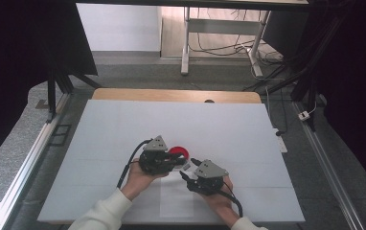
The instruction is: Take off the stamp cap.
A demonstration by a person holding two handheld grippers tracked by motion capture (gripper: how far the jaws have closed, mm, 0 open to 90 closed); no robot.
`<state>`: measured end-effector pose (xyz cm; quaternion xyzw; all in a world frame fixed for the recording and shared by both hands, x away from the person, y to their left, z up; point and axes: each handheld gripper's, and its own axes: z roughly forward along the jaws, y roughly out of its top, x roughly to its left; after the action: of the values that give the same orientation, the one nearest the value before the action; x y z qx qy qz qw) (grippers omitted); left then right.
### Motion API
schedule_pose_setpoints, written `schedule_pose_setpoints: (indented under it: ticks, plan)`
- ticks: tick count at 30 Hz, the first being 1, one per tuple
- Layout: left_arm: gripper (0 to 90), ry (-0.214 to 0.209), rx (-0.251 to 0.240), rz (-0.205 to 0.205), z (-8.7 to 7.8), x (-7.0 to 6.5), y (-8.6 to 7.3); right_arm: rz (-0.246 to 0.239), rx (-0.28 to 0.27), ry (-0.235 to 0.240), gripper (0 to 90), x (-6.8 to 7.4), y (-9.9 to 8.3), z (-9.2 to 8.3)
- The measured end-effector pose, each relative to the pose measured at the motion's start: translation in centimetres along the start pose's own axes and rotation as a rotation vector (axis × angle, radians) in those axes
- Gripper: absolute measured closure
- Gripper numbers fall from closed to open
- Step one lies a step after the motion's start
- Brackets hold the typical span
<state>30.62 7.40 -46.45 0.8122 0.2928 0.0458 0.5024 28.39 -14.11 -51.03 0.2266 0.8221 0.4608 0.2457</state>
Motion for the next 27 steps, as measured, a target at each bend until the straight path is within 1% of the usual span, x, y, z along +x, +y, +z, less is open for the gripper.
schedule_pose_setpoints:
  ticks: [3, 10, 17, 21, 27]
  plan:
    - [75.6, -0.010, -0.010, -0.008, -0.11, 0.04, 0.03, -0.008, 0.003, -0.005, 43.6, 0.13, 0.08, 0.17]
    - [75.6, -0.006, -0.009, -0.007, -0.12, 0.12, 0.02, -0.024, 0.010, -0.022, 49.2, 0.37, 0.25, 0.48]
    - [75.6, -0.003, -0.008, -0.007, -0.08, 0.12, 0.00, -0.028, 0.019, -0.035, 53.4, 0.52, 0.36, 0.66]
    - [75.6, -0.004, -0.008, -0.007, -0.05, 0.14, -0.01, -0.032, 0.030, -0.046, 54.2, 0.56, 0.37, 0.75]
    - [75.6, -0.005, -0.009, -0.007, -0.10, 0.15, -0.01, -0.038, 0.028, -0.053, 55.5, 0.63, 0.42, 0.83]
